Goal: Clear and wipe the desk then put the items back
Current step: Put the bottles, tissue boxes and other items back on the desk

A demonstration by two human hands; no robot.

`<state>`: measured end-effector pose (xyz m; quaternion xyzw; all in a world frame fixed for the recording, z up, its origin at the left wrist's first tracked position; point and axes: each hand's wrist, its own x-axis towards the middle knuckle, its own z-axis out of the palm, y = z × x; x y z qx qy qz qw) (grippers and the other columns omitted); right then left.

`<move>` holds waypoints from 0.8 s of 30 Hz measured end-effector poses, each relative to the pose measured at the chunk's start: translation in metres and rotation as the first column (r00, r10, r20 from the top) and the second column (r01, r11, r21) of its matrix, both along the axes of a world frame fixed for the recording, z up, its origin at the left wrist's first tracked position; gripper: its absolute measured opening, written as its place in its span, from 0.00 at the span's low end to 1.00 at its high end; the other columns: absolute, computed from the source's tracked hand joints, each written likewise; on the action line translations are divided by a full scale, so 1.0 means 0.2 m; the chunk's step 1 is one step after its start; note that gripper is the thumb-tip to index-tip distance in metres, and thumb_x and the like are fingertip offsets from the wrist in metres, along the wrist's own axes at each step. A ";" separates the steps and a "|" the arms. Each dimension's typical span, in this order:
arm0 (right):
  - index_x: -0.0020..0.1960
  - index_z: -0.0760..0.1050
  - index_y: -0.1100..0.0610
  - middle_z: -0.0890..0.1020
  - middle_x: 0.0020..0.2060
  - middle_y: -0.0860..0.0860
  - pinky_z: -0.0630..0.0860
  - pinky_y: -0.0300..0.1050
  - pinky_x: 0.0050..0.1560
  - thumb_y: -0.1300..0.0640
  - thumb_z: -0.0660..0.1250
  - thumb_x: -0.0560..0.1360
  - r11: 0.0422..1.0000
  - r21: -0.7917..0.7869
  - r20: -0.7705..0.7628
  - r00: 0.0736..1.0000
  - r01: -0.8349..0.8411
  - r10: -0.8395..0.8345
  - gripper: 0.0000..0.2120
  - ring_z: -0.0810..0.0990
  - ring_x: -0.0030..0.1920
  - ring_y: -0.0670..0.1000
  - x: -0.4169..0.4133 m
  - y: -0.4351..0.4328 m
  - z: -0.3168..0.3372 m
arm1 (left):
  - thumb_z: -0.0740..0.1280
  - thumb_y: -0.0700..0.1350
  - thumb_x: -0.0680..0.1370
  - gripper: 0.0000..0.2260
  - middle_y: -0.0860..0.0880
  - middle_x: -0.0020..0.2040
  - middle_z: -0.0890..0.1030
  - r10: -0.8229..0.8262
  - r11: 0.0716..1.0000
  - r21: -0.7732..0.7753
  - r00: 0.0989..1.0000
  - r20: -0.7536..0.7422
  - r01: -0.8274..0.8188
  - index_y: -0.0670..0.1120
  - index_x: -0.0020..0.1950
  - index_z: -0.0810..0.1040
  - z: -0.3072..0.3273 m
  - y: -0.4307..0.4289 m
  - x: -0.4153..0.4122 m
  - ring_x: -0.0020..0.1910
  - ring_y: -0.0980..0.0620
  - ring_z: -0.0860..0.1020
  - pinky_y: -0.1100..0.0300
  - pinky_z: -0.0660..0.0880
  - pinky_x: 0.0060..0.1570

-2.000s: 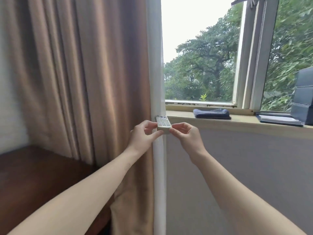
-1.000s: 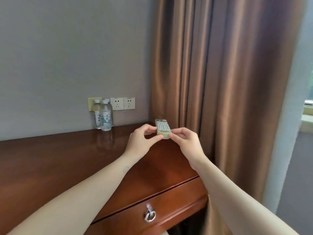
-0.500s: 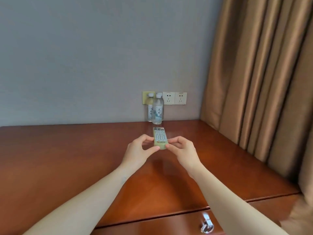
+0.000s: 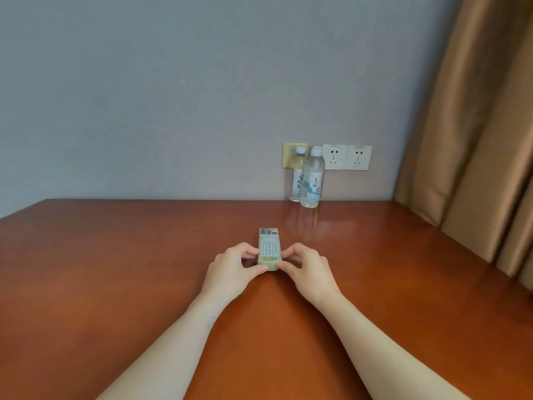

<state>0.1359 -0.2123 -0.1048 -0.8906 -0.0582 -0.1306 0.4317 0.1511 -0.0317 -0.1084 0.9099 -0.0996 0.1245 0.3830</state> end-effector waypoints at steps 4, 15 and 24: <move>0.51 0.78 0.49 0.84 0.51 0.46 0.77 0.47 0.56 0.52 0.69 0.76 0.991 -0.117 0.007 0.998 0.057 -0.057 0.05 0.81 0.55 0.48 0.14 0.03 0.00 | 0.71 0.58 0.74 0.14 0.60 0.57 0.82 0.041 0.988 0.145 0.998 0.052 -0.048 0.58 0.58 0.78 0.03 -0.01 0.13 0.59 0.58 0.78 0.60 0.71 0.56; 0.57 0.79 0.48 0.84 0.52 0.46 0.77 0.49 0.55 0.49 0.67 0.77 0.964 -0.235 0.046 0.992 0.124 -0.116 0.10 0.80 0.55 0.51 0.69 0.11 0.02 | 0.68 0.58 0.76 0.15 0.58 0.57 0.83 0.124 0.960 0.240 0.986 0.107 -0.147 0.56 0.61 0.77 0.06 0.01 0.63 0.59 0.56 0.79 0.58 0.72 0.57; 0.55 0.80 0.47 0.84 0.50 0.48 0.76 0.49 0.55 0.50 0.68 0.76 0.962 -0.205 0.037 0.983 0.181 -0.177 0.08 0.80 0.55 0.53 1.08 0.07 0.02 | 0.69 0.57 0.75 0.15 0.57 0.55 0.83 0.118 0.963 0.236 0.990 0.077 -0.133 0.57 0.60 0.78 0.06 -0.05 1.04 0.58 0.54 0.79 0.55 0.72 0.57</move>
